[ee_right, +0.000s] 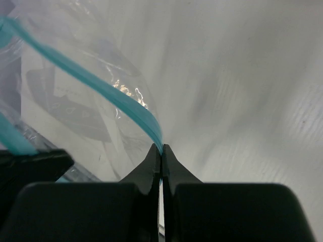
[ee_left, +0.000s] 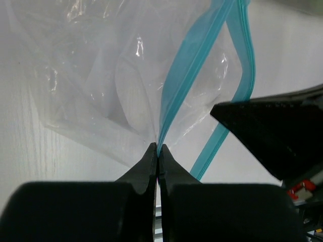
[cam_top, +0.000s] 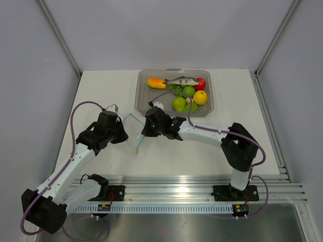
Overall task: Place the food in the zip-top bag and seal the zipper
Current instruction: Open the zipper of the food storage bag.
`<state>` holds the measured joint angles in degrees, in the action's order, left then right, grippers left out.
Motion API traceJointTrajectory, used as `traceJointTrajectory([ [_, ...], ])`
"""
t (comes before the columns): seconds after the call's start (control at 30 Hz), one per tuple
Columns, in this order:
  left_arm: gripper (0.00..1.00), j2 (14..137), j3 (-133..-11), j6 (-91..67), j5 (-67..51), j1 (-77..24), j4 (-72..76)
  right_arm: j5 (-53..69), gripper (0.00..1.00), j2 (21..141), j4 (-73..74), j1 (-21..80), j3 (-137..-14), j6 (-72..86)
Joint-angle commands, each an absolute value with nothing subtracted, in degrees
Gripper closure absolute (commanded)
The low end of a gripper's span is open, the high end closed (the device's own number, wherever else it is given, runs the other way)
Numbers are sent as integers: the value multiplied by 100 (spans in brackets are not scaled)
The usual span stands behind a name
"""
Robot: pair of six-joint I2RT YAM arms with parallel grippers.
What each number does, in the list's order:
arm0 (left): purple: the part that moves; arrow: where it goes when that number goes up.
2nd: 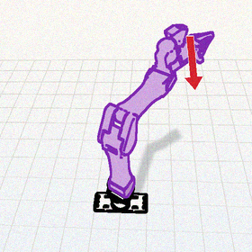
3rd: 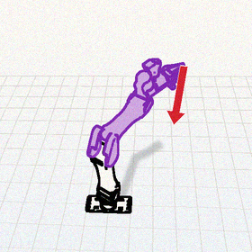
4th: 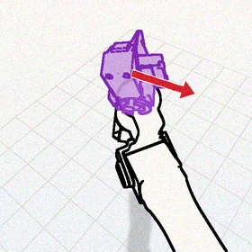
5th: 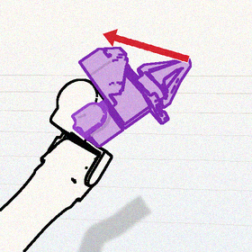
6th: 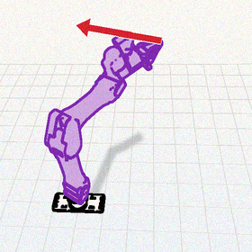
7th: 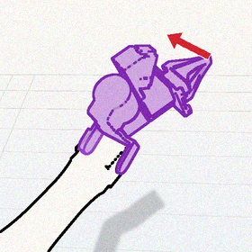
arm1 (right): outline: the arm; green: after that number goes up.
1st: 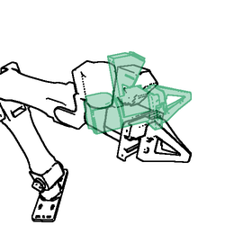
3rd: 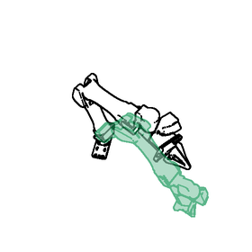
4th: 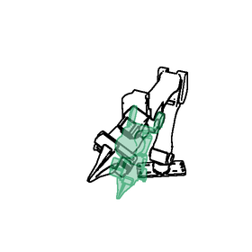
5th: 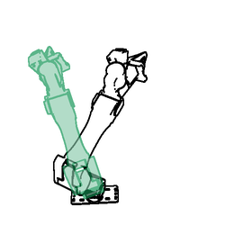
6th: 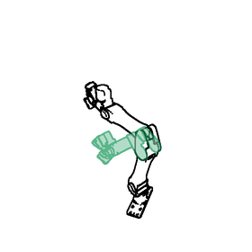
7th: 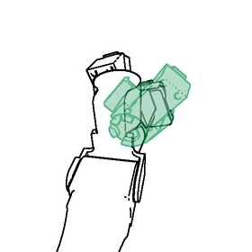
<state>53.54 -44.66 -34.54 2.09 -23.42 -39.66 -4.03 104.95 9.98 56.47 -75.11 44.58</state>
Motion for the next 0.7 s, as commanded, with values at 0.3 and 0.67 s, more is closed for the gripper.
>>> traceJointTrajectory([
  [0.3,100,5923,-5344,-2997,-439,-2100,-4052,-343,100,10257,1221,5335,-7488,3815],
  [0.67,100,6521,-5432,-2953,-685,-2092,-3999,-782,47,9027,1696,5107,-7330,3111],
])
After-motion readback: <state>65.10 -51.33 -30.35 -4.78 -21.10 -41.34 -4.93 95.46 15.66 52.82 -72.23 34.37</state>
